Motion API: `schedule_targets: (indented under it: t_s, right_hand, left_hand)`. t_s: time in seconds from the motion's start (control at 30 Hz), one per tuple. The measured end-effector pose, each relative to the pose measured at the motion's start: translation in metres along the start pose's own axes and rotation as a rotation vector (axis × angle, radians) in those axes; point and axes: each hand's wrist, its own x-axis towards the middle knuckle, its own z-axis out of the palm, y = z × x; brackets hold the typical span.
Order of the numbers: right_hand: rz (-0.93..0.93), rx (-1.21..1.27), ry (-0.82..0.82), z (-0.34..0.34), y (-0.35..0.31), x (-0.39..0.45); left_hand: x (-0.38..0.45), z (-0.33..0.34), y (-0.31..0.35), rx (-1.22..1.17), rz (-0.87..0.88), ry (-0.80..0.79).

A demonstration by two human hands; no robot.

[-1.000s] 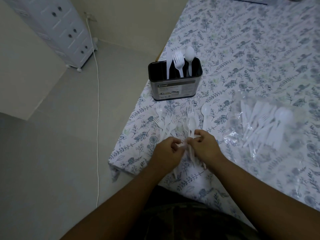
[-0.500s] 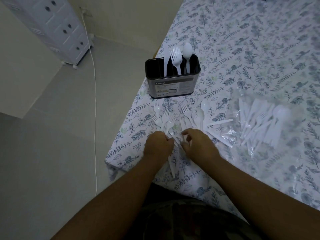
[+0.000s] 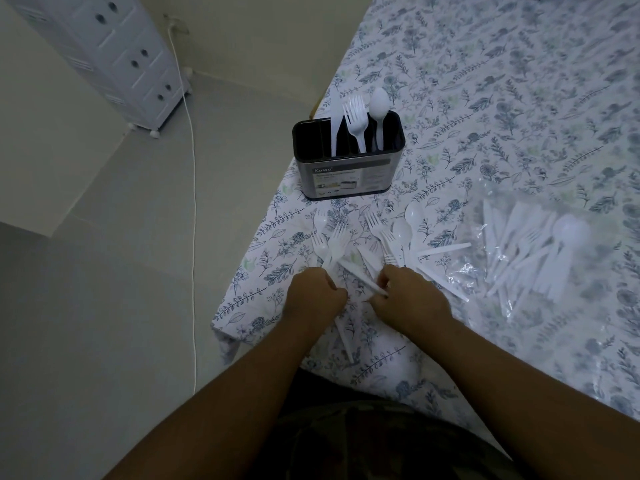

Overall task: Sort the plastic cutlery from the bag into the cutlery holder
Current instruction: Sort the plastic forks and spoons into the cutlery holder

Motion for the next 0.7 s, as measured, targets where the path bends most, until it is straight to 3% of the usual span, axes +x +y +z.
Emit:
schedule_targets:
  t_s: [0.17, 0.57, 0.7]
  right_hand:
    - [0.082, -0.009, 0.008, -0.01, 0.015, -0.006]
    - [0.172, 0.425, 0.125, -0.009, 0.029, -0.019]
    - [0.168, 0.44, 0.149, -0.008, 0.033, -0.018]
  left_hand:
    - [0.001, 0.008, 0.012, -0.014, 0.046, 0.002]
    - [0.002, 0.039, 0.058, 0.008, 0.045, -0.048]
    - [-0.002, 0.03, 0.048, 0.054, 0.031, -0.107]
